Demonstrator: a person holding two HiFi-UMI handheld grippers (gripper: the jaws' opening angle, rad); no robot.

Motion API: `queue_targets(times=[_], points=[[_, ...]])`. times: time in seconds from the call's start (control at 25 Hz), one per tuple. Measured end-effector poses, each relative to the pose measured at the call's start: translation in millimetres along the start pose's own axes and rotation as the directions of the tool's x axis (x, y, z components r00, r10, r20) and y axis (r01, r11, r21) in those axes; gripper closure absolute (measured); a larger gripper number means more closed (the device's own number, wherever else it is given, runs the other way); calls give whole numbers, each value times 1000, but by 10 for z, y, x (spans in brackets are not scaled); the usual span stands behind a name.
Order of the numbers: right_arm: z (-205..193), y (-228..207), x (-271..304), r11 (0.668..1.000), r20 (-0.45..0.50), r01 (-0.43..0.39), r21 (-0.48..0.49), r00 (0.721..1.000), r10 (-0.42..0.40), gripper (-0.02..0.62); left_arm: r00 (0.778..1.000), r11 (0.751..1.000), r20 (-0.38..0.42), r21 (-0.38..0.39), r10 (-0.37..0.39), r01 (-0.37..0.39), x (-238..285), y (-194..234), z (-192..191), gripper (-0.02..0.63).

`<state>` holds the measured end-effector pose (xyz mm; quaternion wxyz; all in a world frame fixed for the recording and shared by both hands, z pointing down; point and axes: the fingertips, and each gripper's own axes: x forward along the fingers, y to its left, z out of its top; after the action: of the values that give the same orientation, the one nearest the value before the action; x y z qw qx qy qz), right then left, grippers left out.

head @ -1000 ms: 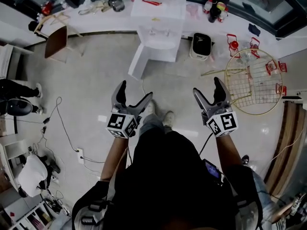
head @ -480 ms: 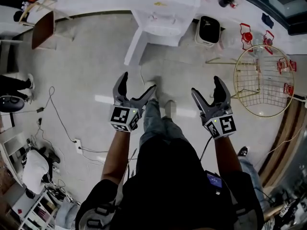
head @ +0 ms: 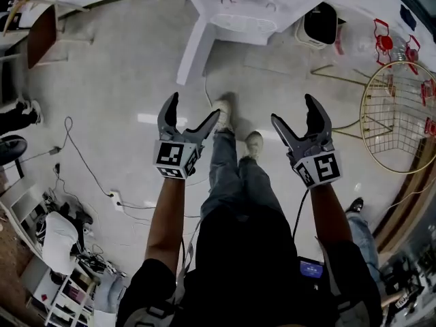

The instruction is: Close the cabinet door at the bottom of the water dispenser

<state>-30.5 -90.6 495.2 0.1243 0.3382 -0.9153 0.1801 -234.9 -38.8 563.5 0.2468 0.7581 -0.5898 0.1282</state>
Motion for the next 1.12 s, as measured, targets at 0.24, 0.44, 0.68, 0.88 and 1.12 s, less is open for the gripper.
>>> queue_targets(times=[0.24,0.44,0.68,0.88,1.12], points=[[-381,-138,453,999,-4,45,5,999,-45,204,995,996,-93,-88,20,-28,383,536,-687,112],[-757,-221,713,999,-53,45,-2,998,-45,209,990,991,-142,-125,24,-42,632,752,-1124,112],[-1067,-144,792,999,-108,35,29,994,-32,224,973,988,-225,-131,55,-87,748,1003,-1560,112],[-1296,-179,889,999,-150,13,39,989,-7,233,958,984,-280,-143,60,-103,967,1187,-1843,112],[-1403,-163,1085,999,-171,-28,37,985,34,244,940,982,-331,-134,78,-129,1094,1408,-2025,112]])
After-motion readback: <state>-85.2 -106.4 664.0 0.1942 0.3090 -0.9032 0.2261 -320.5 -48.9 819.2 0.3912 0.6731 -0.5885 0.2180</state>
